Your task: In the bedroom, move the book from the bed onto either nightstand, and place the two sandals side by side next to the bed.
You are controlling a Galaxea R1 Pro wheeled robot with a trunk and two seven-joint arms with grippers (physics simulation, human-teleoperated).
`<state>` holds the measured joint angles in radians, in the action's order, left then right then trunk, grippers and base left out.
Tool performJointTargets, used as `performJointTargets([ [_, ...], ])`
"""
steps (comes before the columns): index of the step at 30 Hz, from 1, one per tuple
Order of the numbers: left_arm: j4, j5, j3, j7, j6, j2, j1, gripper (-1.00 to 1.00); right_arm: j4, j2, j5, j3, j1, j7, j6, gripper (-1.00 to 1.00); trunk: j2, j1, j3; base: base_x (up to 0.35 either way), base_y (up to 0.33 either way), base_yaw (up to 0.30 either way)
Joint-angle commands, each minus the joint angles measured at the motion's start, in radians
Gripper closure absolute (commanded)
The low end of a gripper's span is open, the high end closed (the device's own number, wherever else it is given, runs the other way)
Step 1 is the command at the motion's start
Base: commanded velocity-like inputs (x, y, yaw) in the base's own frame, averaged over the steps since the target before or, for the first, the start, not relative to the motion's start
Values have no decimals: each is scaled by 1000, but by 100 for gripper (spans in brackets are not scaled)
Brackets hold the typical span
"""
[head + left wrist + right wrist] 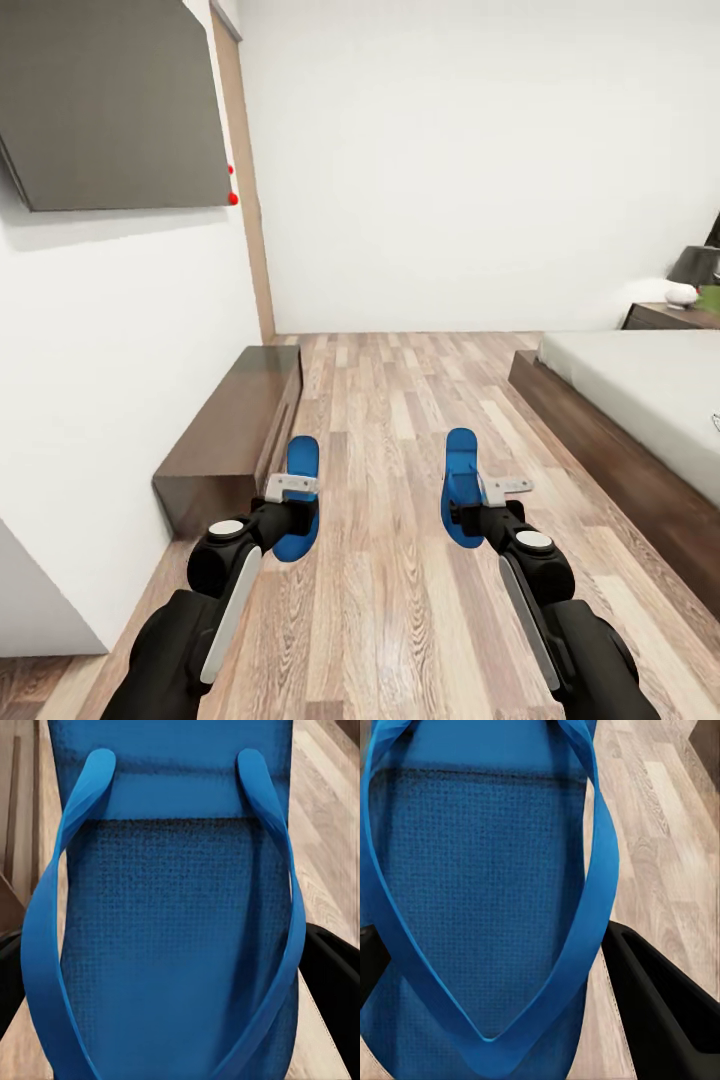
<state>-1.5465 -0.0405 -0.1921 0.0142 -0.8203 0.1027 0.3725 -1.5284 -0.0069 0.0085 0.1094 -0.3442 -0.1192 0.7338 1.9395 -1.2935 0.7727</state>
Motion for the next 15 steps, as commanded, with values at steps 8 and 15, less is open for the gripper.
performJointTargets([
  [8,-1,-4,0,1,-5,0,1,100,-1,-1,1,3,-1,-5,6,100,0,0,-6,0,0,-273],
  [15,-1,-4,-9,1,-5,0,0,100,-1,-1,1,3,-1,-5,6,100,0,0,-13,0,0,-273],
])
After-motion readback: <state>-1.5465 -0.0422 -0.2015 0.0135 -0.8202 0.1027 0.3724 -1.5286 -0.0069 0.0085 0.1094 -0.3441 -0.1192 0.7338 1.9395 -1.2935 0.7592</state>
